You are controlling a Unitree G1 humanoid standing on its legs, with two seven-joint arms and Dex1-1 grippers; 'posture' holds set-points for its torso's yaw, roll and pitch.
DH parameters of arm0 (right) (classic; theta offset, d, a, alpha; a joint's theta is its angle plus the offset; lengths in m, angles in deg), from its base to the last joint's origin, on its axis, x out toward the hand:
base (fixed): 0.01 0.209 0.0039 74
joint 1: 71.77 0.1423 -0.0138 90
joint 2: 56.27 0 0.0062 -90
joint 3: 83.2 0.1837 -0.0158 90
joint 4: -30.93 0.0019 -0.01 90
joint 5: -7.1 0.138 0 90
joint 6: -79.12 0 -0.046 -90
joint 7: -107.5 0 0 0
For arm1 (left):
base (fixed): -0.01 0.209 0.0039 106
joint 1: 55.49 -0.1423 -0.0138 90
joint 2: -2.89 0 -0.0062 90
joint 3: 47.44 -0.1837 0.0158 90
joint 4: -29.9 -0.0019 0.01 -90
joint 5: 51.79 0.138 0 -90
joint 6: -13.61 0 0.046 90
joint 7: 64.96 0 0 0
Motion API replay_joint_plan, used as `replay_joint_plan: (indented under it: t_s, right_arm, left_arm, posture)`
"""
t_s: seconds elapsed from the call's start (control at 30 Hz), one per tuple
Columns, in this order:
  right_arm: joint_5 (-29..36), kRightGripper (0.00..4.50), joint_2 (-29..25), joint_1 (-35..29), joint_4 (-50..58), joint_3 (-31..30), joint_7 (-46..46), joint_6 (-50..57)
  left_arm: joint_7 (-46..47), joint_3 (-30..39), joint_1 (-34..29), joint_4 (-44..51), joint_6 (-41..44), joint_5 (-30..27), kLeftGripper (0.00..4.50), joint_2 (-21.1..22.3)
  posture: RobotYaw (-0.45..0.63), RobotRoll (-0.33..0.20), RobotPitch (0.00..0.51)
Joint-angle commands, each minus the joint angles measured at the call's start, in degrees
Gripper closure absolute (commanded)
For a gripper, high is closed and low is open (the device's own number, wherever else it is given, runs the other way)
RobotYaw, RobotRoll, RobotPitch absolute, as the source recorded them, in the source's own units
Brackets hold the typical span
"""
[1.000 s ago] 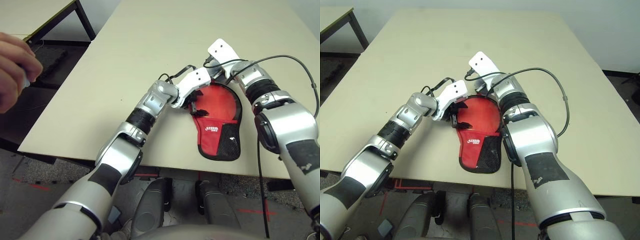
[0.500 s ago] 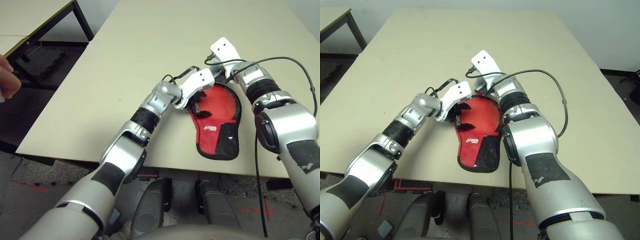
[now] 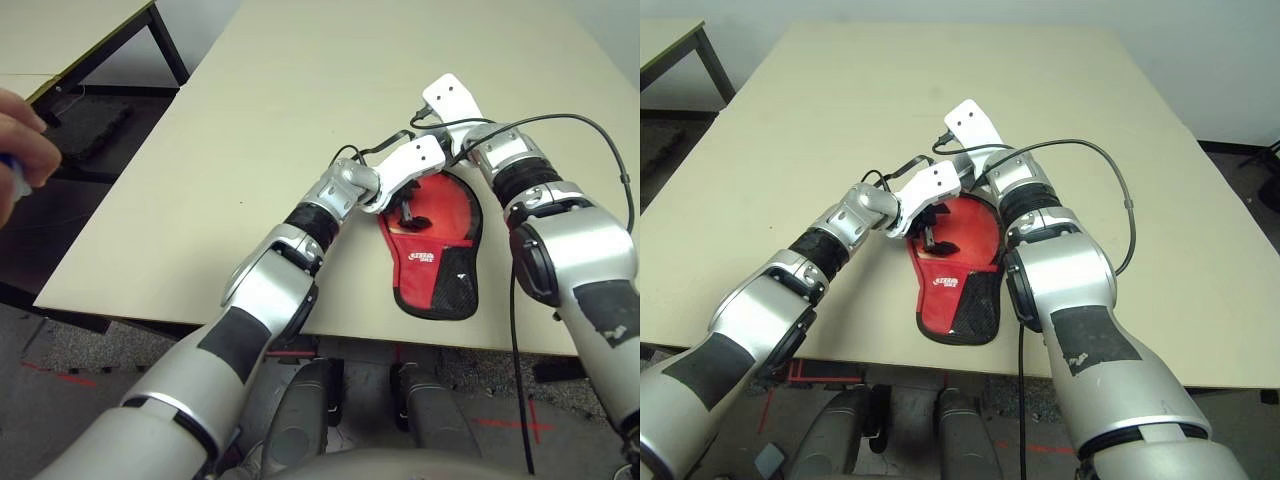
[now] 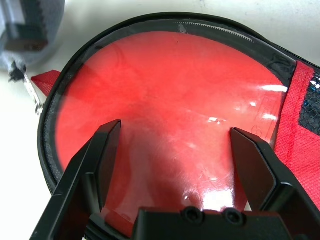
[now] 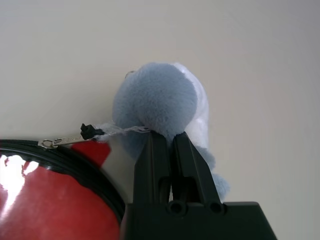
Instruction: Store the ping-pong paddle in its case and zip it.
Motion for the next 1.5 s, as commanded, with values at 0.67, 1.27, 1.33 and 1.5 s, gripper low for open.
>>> replay_joint_plan:
  t_s: [0.67, 1.27, 1.33, 1.5]
  right_arm:
    - [-7.20, 4.47, -6.80, -1.15, 3.29, -8.66, 11.02, 6.17]
    - [-4.25, 4.47, -20.30, -23.67, 59.33, -13.05, 32.62, 43.48]
    - [-3.25, 4.47, -22.05, -25.01, 62.87, -12.69, 33.15, 45.85]
    - [-0.32, 4.47, -26.44, -26.89, 69.49, -12.41, 33.72, 50.31]
  left_arm:
    - [-0.19, -1.03, -3.70, -3.59, 2.42, 2.65, 0.00, -1.12]
    - [-0.30, -0.99, -3.41, -3.97, 1.91, 2.97, 0.00, -1.72]
    - [-0.36, -0.98, -3.48, -3.95, 1.91, 2.95, 0.00, -1.85]
    - [-0.39, -0.91, -3.55, -3.89, 2.00, 2.89, 0.00, -2.07]
  posture:
    - [-0.11, 0.000, 0.161]
    - [-0.17, 0.000, 0.165]
    - [-0.17, 0.000, 0.164]
    - [-0.18, 0.000, 0.174]
